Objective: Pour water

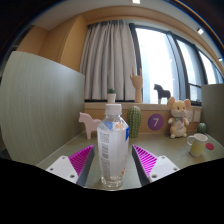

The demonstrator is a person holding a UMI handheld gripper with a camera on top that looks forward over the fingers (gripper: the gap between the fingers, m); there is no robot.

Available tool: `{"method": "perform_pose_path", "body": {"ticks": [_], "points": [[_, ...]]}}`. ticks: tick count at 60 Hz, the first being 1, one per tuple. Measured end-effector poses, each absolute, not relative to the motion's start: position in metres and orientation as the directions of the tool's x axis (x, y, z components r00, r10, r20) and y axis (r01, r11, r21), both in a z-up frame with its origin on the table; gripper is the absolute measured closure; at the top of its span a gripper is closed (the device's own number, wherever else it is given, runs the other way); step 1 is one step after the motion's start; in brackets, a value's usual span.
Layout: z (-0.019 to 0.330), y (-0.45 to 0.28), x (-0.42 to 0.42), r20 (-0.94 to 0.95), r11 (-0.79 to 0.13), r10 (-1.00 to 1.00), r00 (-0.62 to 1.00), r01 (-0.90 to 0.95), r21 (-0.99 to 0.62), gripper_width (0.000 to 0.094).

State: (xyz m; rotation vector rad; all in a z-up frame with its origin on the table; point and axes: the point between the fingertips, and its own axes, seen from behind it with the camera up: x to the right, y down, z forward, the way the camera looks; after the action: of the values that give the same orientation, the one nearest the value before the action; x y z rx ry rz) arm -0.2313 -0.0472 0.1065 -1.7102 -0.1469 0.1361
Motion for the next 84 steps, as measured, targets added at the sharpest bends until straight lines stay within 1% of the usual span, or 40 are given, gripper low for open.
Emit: {"method": "perform_pose_path", "body": {"ticks": [10, 11, 14, 17, 19, 26, 28, 29, 39, 44, 47, 53, 57, 62, 70, 77, 78, 84], "points": [[0.111, -0.021, -0.244, -0.023, -0.117, 0.204, 0.979, 0.001, -0.993, 0.0191], [0.110, -0.019, -0.245, -0.024, -0.118, 0.205, 0.978, 0.000, -0.993, 0.0204], [0.109, -0.016, -0.246, -0.015, -0.108, 0.207, 0.978, 0.008, -0.994, 0.0270], [0.110, -0.012, -0.237, 0.019, -0.092, 0.179, 0.984, 0.036, -0.995, 0.0393], [0.110, -0.013, -0.236, 0.045, -0.081, 0.173, 0.984, 0.059, -0.995, 0.0408], [0.109, -0.015, -0.240, 0.036, -0.061, 0.208, 0.977, 0.050, -0.997, 0.0560], [0.109, -0.015, -0.241, 0.032, -0.060, 0.214, 0.976, 0.046, -0.997, 0.0576], [0.110, -0.017, -0.242, 0.030, -0.061, 0.215, 0.976, 0.044, -0.997, 0.0601], [0.108, -0.016, -0.244, -0.011, -0.092, 0.235, 0.972, 0.011, -0.996, 0.0600], [0.112, -0.009, -0.224, -0.051, -0.119, 0.213, 0.976, -0.026, -0.993, 0.0601], [0.117, -0.004, -0.210, -0.120, -0.137, 0.197, 0.973, -0.094, -0.986, 0.0600], [0.137, 0.006, -0.166, -0.321, -0.135, 0.170, 0.932, -0.300, -0.944, 0.0600], [0.153, 0.010, -0.135, -0.472, -0.119, 0.155, 0.868, -0.458, -0.881, 0.0601], [0.161, 0.017, -0.097, -0.642, -0.103, 0.113, 0.758, -0.634, -0.766, 0.0600], [0.170, 0.034, -0.040, -0.841, -0.074, 0.080, 0.535, -0.838, -0.540, 0.0599], [0.183, 0.045, 0.002, -0.960, -0.029, 0.107, 0.258, -0.965, -0.262, 0.0600], [0.189, 0.042, 0.006, -0.970, -0.020, 0.106, 0.217, -0.975, -0.221, 0.0600], [0.190, 0.051, 0.040, -0.990, 0.009, 0.136, -0.040, -0.999, 0.041, 0.0602]]}}
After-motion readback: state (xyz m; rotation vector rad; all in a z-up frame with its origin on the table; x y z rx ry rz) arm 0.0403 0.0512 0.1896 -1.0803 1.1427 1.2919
